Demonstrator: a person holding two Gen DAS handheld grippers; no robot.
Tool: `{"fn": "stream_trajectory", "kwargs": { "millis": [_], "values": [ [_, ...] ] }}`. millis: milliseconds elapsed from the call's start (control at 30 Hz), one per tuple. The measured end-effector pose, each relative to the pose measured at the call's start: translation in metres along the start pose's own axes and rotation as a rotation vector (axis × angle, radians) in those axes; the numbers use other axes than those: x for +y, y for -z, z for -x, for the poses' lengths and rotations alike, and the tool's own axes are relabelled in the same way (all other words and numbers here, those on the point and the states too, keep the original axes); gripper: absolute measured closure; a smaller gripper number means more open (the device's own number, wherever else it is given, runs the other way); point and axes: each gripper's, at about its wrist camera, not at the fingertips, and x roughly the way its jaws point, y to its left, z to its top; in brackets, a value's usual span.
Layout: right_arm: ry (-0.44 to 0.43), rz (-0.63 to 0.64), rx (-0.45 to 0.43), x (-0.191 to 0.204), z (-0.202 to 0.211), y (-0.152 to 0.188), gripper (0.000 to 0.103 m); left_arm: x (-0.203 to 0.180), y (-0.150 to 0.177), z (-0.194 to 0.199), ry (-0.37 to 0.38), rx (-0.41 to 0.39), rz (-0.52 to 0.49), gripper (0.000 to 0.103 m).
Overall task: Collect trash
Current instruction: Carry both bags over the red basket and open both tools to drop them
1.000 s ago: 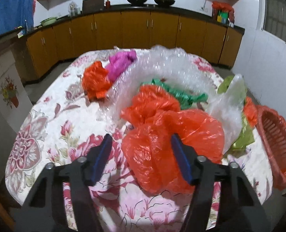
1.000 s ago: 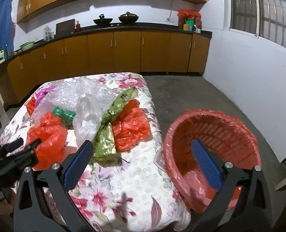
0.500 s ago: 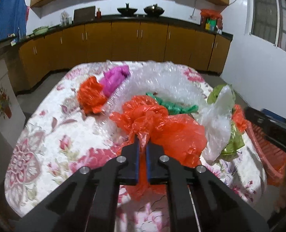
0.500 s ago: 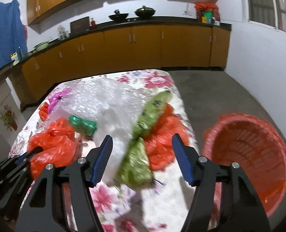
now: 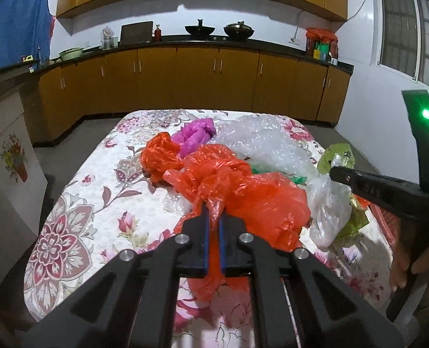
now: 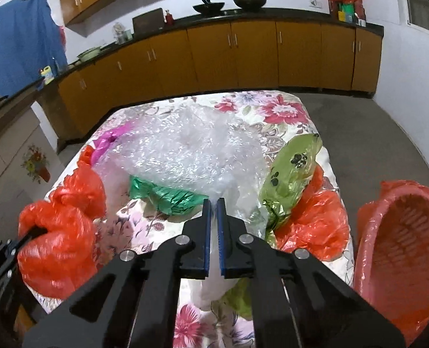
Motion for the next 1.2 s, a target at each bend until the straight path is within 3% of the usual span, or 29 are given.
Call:
{"fn": "stream_trajectory", "kwargs": {
  "millis": [400, 800, 1000, 1200],
  "values": [
    [-0.071, -0.039, -0.165, -0.011, 0.075, -0.015, 0.1, -0.018, -0.016, 0.025, 0.021, -0.065, -0.033, 0.096],
    [0.104, -0.108, -0.29, -0.083, 0.155, -0.01, 0.1, -0.096, -0.037, 0.045, 0.163, -0.124, -0.129, 0.096],
    [0.213, -0.186, -0.327, -0.135, 0.184, 0.003, 0.1, -0.147, -0.042, 0.044, 0.267, -0.119, -0.172, 0.096],
    [0.268, -0.255, -0.348, -0.176, 0.203, 0.02, 0.1, -0.196, -0.041, 0.038, 0.357, -0.101, -0.212, 0.096]
  ]
}}
